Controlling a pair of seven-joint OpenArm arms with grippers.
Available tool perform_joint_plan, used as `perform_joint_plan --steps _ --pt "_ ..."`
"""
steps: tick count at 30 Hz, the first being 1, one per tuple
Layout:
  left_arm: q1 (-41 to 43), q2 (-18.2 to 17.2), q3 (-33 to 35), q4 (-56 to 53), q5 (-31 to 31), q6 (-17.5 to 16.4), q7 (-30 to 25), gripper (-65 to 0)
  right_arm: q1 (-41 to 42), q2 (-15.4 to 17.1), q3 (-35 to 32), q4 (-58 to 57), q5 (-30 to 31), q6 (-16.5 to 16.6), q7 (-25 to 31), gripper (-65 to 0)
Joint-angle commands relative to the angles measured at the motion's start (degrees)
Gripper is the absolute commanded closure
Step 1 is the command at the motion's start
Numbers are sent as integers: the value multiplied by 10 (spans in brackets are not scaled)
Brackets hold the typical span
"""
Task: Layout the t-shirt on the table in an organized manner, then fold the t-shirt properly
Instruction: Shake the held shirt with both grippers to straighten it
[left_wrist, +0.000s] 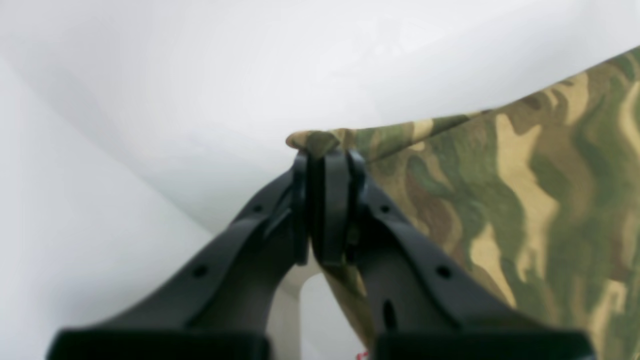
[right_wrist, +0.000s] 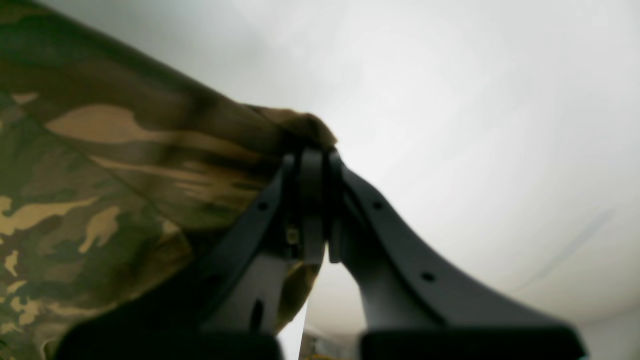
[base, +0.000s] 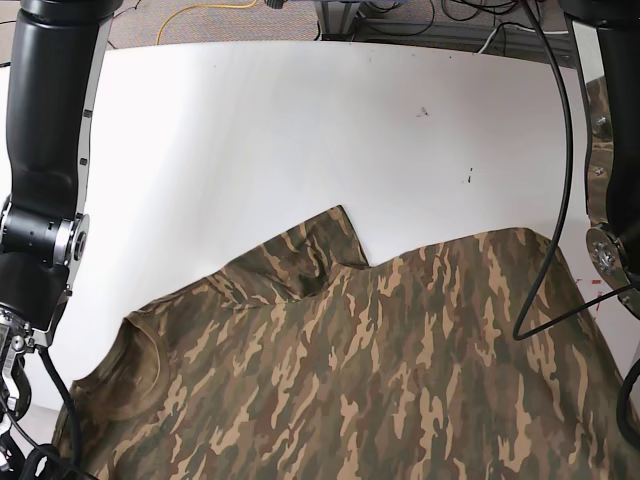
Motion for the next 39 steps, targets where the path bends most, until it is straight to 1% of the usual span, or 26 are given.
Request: perform_joint_plan --steps 1,5,6,9,12,14,21,23,25,26,29,32,35,39 --pt "-26 11 4 6 -6 1 -27 0 25 10 4 -18 -7 -6 11 -3" --pt "-26 12 11 6 -6 1 -30 0 25 10 -1 -28 -7 -6 11 -3" --pt "-26 13 15 6 -9 1 -30 0 25 10 -10 -28 -7 -6 11 -3" --pt "-26 29 21 8 -9 1 -30 0 25 12 -39 -24 -7 -6 11 -3" --pt "-26 43 21 19 -10 1 -22 0 25 26 -44 9 -3 -6 7 -3" --pt "-26 43 21 31 -9 1 -14 0 25 28 -45 32 -4 -6 3 -3" --pt "-26 41 20 64 -10 1 -7 0 25 31 -43 91 -5 -6 -45 -3" --pt "-26 41 19 78 -10 1 -5 0 25 39 -42 116 -6 -6 -47 -3" --pt "-7 37 19 91 -10 1 6 0 25 51 -42 142 -6 -6 -49 -3" --pt "2 35 19 96 -10 1 13 0 19 55 -42 153 -6 -6 -49 -3" --pt "40 29 18 108 -10 1 28 0 -35 58 -30 188 -6 -6 -56 -3" --pt "85 29 5 110 -11 1 28 0 -86 54 8 217 -6 -6 -73 -3" --pt "140 28 -23 116 -30 1 28 0 -143 41 42 252 -6 -6 -92 -3" --pt "197 26 -37 117 -50 1 28 0 -216 40 67 278 -6 -6 -94 -3"
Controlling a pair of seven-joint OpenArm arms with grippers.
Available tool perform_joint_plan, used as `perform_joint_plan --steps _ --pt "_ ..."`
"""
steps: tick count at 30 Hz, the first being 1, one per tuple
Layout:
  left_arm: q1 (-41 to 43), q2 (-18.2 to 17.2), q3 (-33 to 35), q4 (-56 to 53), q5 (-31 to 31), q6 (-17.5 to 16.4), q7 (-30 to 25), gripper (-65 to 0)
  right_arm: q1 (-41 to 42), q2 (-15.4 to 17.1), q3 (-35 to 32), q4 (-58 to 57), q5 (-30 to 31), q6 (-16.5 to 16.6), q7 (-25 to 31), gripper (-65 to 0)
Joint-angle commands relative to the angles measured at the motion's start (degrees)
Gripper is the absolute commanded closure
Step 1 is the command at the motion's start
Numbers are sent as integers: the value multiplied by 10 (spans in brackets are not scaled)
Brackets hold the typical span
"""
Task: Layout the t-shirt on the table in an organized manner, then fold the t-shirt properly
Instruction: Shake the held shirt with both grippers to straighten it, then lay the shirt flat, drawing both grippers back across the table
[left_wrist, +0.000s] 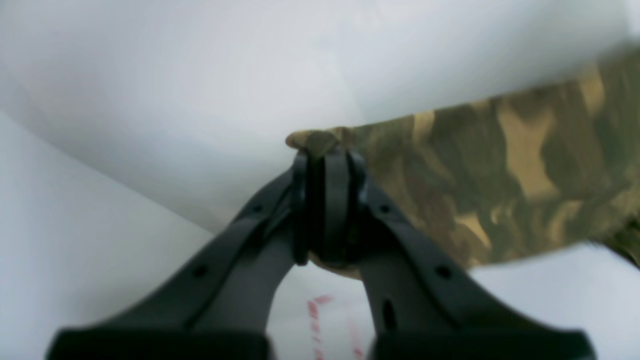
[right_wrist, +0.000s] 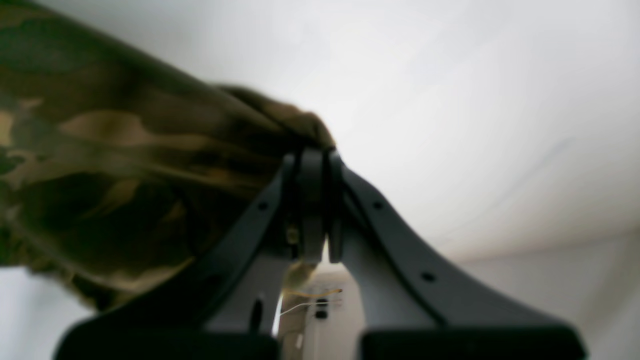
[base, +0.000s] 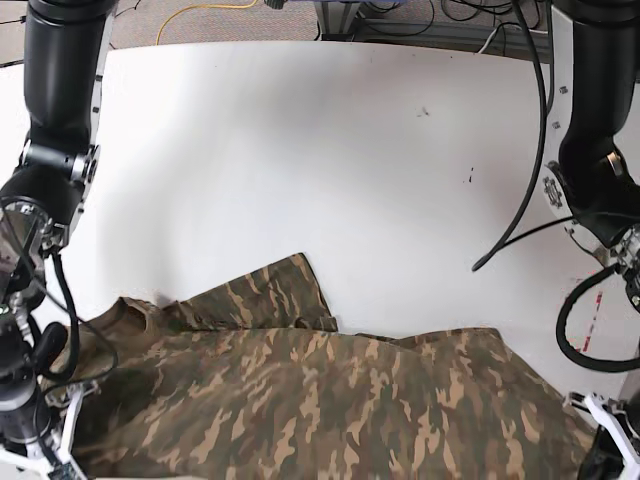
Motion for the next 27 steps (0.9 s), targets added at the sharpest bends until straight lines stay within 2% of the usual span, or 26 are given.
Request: perform_joint_plan --steps 1,4,12,17,21,27 --pt "15 -14 -2 11 -15 0 -20 0 -25 3 15 25 -6 -5 14 -3" --pt "69 -25 -3 27 -35 0 -20 0 -90 1 43 50 -5 -5 14 -3" --pt "210 -35 -11 51 -65 0 -20 0 -227 -40 117 64 -2 -5 14 -3" --pt "299 -35 -38 72 -67 0 -20 0 -300 -50 144 64 -1 -5 13 -3" --pt "357 -37 -54 81 -67 0 -20 0 -352 -72 160 71 -3 -5 12 -3" --pt "457 -59 -83 91 -77 0 -20 0 -430 -100 179 74 -2 -5 11 -2"
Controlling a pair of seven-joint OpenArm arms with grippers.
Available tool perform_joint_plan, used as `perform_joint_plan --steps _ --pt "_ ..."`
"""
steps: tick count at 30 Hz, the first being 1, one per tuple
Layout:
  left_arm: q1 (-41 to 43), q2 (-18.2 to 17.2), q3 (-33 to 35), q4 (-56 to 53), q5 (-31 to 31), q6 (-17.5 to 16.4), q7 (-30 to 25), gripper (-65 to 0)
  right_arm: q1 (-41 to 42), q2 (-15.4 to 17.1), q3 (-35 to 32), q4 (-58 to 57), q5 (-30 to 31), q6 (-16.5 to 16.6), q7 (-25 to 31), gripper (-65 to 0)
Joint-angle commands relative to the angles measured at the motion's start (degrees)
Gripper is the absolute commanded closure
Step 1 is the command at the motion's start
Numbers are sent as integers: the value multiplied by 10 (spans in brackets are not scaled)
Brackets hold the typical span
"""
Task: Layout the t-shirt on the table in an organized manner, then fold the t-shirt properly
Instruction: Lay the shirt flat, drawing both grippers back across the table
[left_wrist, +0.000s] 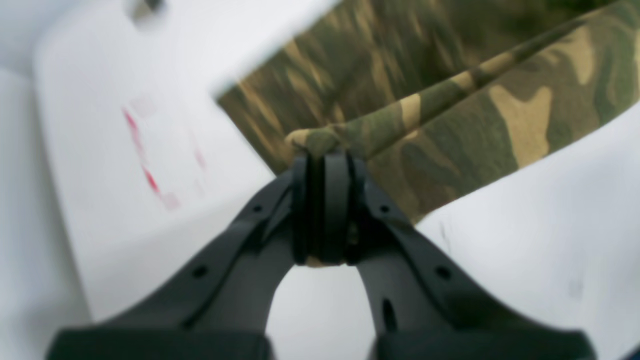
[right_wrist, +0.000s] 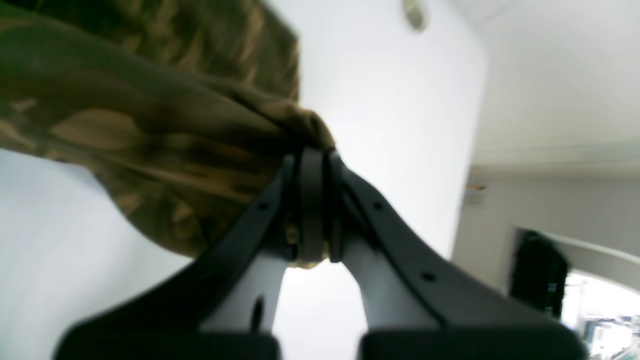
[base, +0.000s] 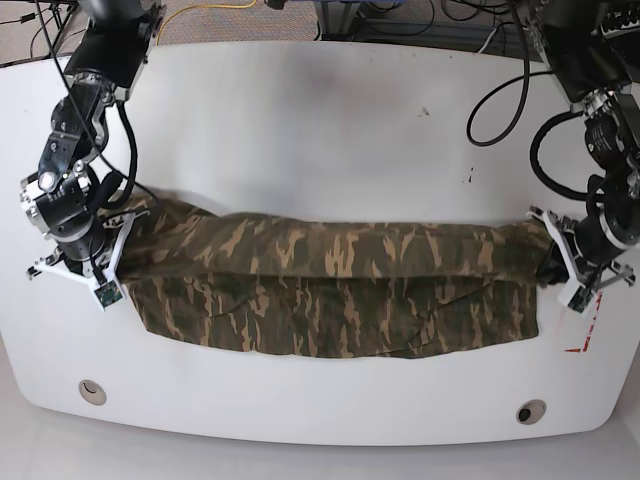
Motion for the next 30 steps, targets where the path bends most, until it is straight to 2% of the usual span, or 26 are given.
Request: perform_joint_plan --steps 1,13,17,23,30 --pt "39 -16 -27 14 -5 -1 -6 0 -20 -4 6 12 -15 -4 3 -2" --pt "236 -18 -134 14 -7 -1 -6 0 -139 -45 7 13 -17 -4 3 -2" --pt "290 -47 -152 11 -7 -1 -7 0 -175 -53 7 13 -17 -4 3 -2" --pt "320 -53 -151 9 -6 -1 -7 0 -213 -56 7 13 -17 -4 3 -2" --pt "319 -56 -151 9 -6 -1 -7 0 -234 -63 7 13 -17 -4 3 -2"
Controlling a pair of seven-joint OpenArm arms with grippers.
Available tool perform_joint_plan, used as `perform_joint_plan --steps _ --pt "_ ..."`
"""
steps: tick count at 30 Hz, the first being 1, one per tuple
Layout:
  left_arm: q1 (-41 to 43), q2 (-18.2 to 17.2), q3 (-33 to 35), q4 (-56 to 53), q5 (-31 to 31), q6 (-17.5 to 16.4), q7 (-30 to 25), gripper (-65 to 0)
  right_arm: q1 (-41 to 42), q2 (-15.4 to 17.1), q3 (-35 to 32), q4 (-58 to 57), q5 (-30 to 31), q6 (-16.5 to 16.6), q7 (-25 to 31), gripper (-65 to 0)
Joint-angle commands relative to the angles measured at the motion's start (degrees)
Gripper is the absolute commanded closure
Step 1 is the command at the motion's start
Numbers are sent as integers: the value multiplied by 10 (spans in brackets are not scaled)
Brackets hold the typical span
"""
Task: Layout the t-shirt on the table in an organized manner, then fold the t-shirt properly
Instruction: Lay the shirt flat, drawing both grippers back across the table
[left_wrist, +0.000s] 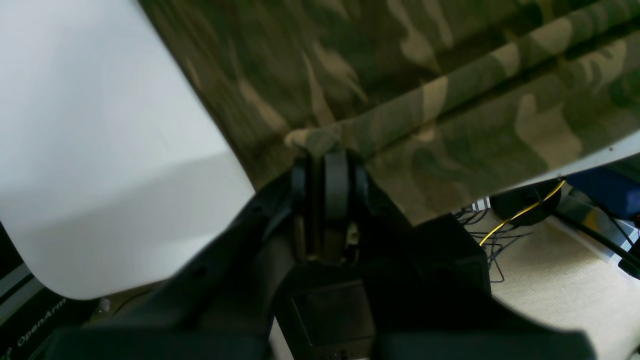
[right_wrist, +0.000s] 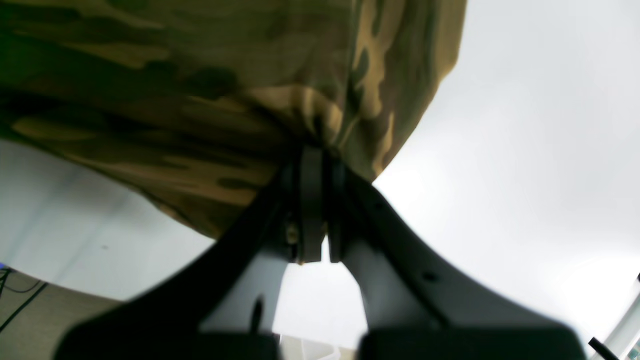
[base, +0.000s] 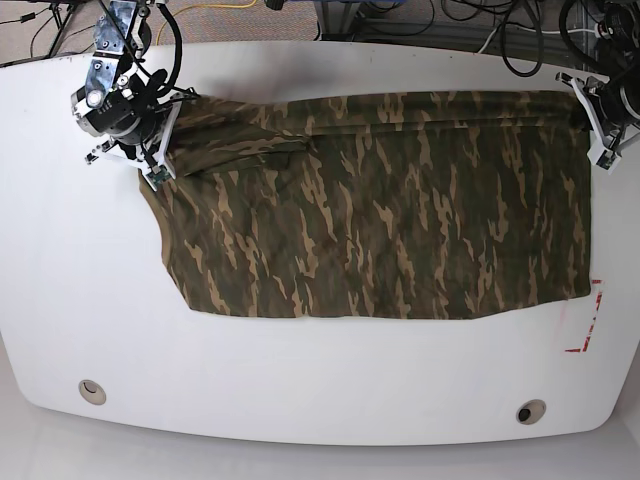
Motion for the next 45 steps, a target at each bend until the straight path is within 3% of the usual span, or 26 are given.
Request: perform_joint_plan --steps 1,14,30,35,45 --pt "-2 -22 -7 7 22 0 2 0 -4 4 6 11 -29 -5 -7 -2" --pt "-7 -35 -4 6 25 0 1 0 -24 4 6 10 -28 -5 -7 -2" --pt "-88 -30 66 6 137 0 1 0 19 3 7 8 -27 -5 -5 -3" --pt "-104 -29 76 5 142 0 1 0 41 -18 7 7 -28 -5 -2 -3" --pt "-104 -29 77 -9 142 0 1 0 58 -20 6 7 -28 -5 8 -3"
